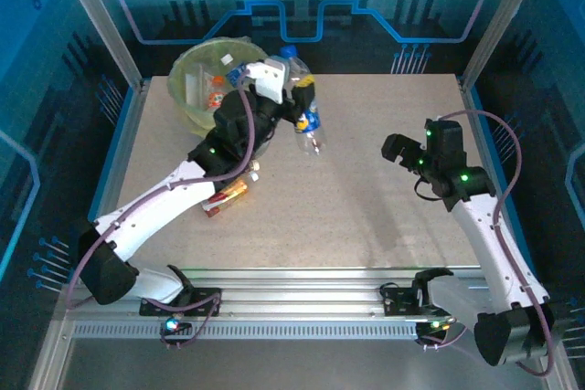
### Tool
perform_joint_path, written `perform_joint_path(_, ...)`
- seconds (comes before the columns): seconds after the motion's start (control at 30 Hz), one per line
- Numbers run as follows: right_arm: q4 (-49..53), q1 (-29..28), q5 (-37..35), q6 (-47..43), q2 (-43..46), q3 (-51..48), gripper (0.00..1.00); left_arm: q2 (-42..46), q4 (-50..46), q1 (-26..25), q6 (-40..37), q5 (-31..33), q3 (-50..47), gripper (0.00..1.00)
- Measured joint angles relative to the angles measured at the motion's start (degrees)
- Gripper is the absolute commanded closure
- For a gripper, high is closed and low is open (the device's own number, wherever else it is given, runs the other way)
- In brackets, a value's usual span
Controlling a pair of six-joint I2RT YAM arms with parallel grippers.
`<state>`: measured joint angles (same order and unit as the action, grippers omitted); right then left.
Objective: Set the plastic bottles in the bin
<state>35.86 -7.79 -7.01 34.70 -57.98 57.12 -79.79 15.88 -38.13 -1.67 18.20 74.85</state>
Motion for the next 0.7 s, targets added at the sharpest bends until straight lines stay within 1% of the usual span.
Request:
perform_joint_path(0.17, -0.9, 0.0, 0.2, 0.0, -0.5, -0.2, 0.0, -0.2, 1.0, 7.3, -0.4, 0.8, 1.5, 0.72)
perform_joint_path(0.27, -1.0, 0.0, 1.1, 0.0, -1.3, -0.2, 0.0, -1.0, 4.0, 10.8, -0.4, 1.7, 3.3, 0.73)
perform_joint_path(0.43, -1.0, 0.0, 2.1, 0.0, -1.7, -0.2, 0.0, -4.0, 8.6, 14.6, -1.6, 3.1, 6.7, 0.73)
perform_joint_path(0.53, -1.0, 0.0, 2.6, 0.0, -1.7, -0.1, 0.0, -6.8, 9.3, 16.5, -2.6, 4.1, 9.6, 0.73)
perform_joint_path(0.7, -1.1, 0.0, 3.6, 0.0, -1.7, -0.1, 0.0, -11.8, 10.1, 19.8, -3.9, 8.0, 13.9, 0.74)
